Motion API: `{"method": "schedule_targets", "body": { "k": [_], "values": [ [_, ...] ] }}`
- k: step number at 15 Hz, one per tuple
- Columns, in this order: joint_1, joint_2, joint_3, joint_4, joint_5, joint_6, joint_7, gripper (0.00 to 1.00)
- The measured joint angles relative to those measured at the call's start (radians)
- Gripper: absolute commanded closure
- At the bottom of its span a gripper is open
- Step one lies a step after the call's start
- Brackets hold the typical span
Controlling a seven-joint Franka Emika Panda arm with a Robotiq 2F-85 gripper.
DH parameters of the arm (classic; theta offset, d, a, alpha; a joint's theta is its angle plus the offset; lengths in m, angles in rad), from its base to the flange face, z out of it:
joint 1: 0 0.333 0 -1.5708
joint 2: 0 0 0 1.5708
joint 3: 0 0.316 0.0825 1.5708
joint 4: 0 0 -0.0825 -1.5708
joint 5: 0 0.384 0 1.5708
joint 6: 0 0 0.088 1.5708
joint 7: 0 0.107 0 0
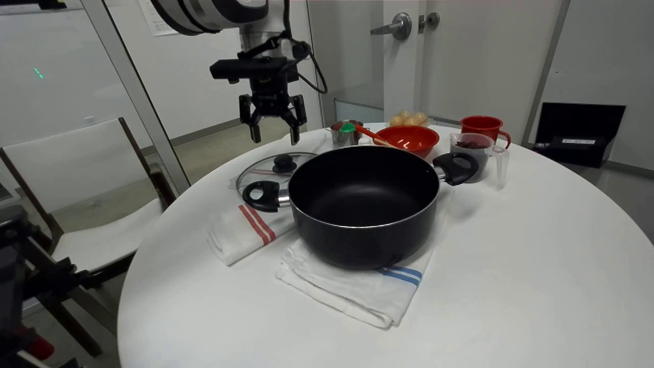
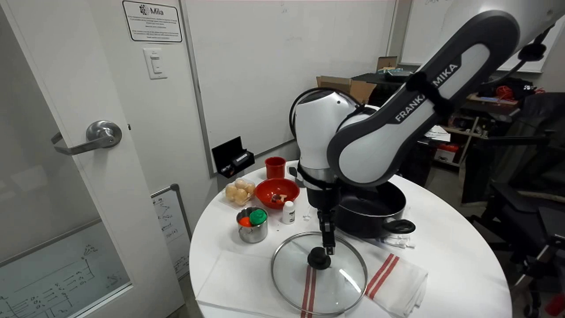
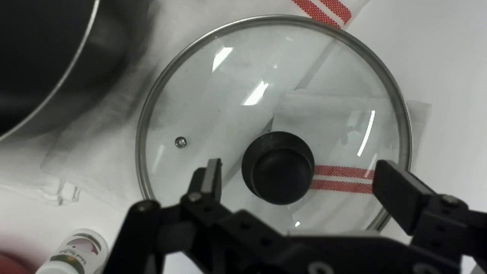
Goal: Put the lid on the black pot
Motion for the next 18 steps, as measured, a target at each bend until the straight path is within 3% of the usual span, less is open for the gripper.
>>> {"method": "schedule_targets", "body": {
  "k": [17,18],
  "values": [
    [0.004,0.226,0.025,0.311,0.000,-0.230,-0.148,0.00],
    [0.004,0.237,0.025,0.324,0.000,-0.234,-0.150,0.25]
  ]
}}
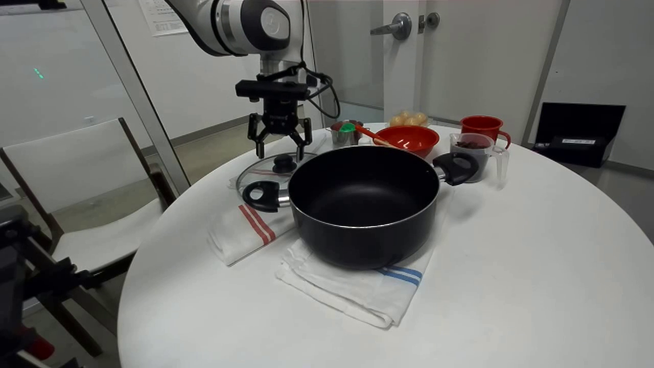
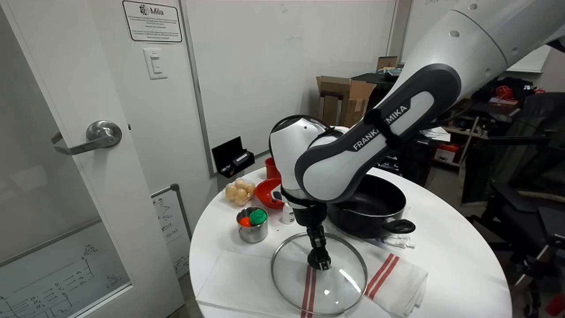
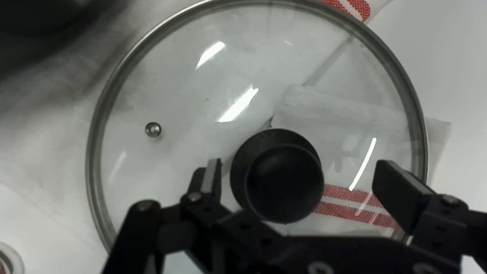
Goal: Put the lid on the black pot
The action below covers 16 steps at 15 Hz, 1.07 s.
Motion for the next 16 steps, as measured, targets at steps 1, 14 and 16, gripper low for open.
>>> {"method": "schedule_targets", "body": {
  "k": [1,14,16],
  "values": [
    [0.000,0.010,0.000,0.011,0.000,-0.003,-0.001,0.26],
    [0.001,0.044,0.004,0.084,0.000,-0.027,-0.017,0.75],
    [0.001,0.039,0.006,0.083,0.000,-0.024,-0.017,0.75]
  ]
}}
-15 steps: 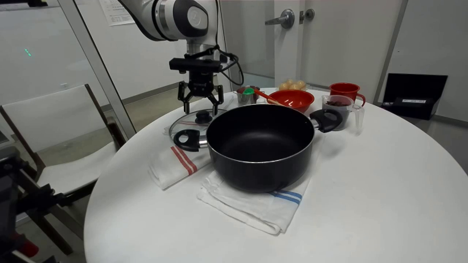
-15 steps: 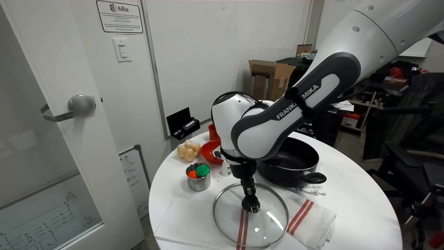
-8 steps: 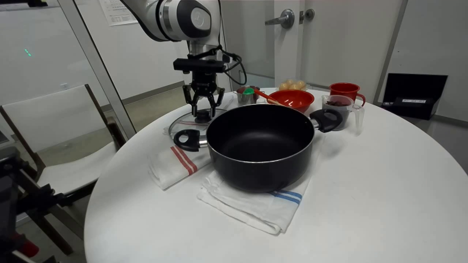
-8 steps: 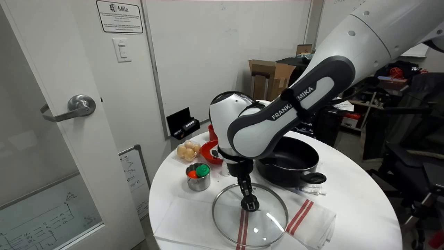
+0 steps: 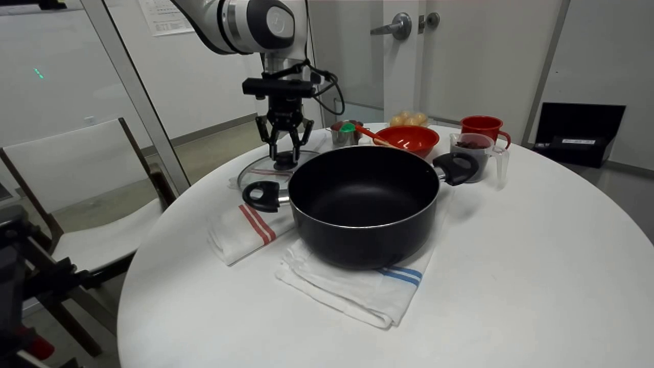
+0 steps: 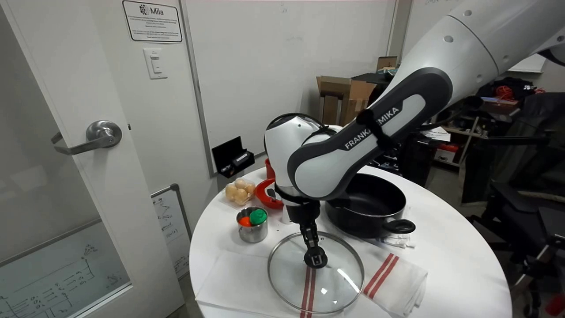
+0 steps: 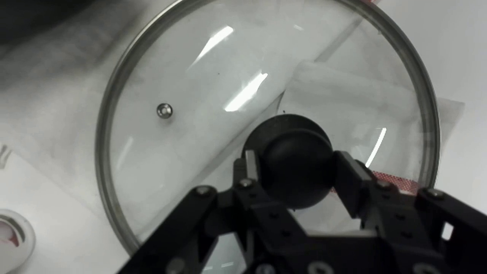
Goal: Put the lid on the black pot
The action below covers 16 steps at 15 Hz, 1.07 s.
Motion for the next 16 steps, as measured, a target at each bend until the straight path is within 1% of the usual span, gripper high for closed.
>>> {"method": "schedule_targets", "body": {
  "k": [7,11,16],
  "values": [
    [0.001,-0.086,0.002,-0.036,0.000,0.003,0.006,0.75],
    [0.004,-0.166,0.002,-0.090,0.000,0.002,0.015,0.75],
    [0.005,-0.265,-0.002,-0.162,0.000,-0.003,0.066,0.75]
  ]
}}
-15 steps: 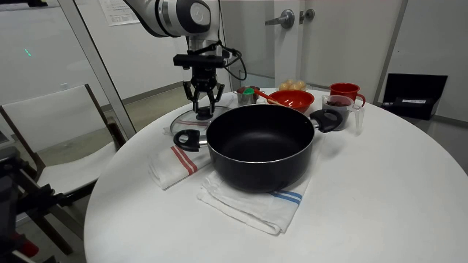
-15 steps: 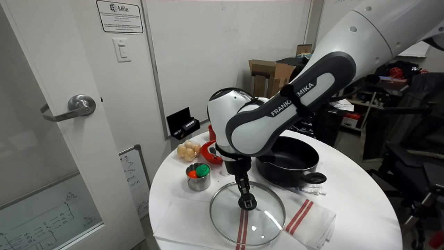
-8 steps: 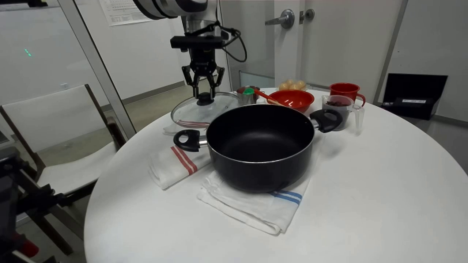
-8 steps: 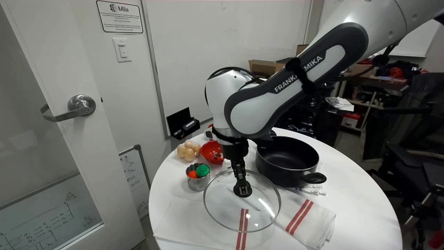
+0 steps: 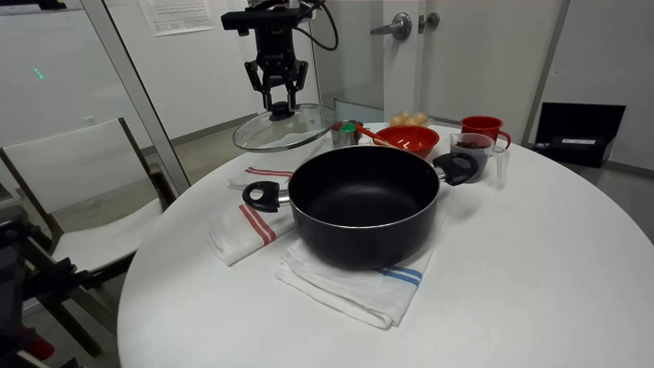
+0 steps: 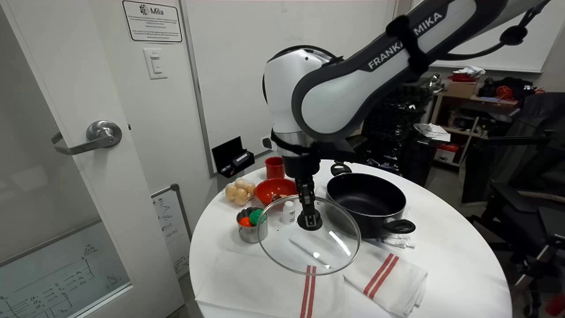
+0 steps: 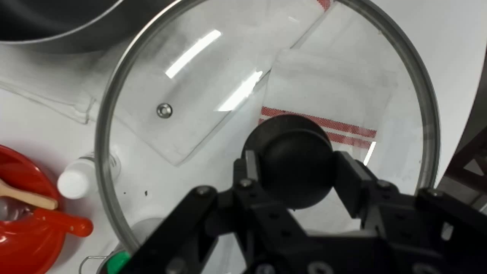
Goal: Put the lid on the black pot
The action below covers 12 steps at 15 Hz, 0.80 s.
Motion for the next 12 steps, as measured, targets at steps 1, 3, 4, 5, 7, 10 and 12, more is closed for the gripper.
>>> {"method": "schedule_targets", "body": {
  "k": [1,3,4,5,7,10,12],
  "values": [
    [-0.001,-0.018,-0.003,-0.014,0.000,-0.001,0.014,0.75],
    [-0.004,-0.049,-0.012,-0.038,0.000,-0.001,0.042,0.75],
    [-0.006,-0.063,-0.017,-0.048,0.000,-0.002,0.056,0.75],
    [-0.009,-0.076,-0.023,-0.059,0.000,-0.002,0.068,0.75],
    [-0.018,-0.099,-0.034,-0.077,0.002,-0.003,0.095,0.75],
    [-0.042,-0.124,-0.049,-0.098,0.007,-0.007,0.130,0.75],
    [-0.064,-0.135,-0.058,-0.109,0.014,-0.008,0.147,0.75]
  ]
}}
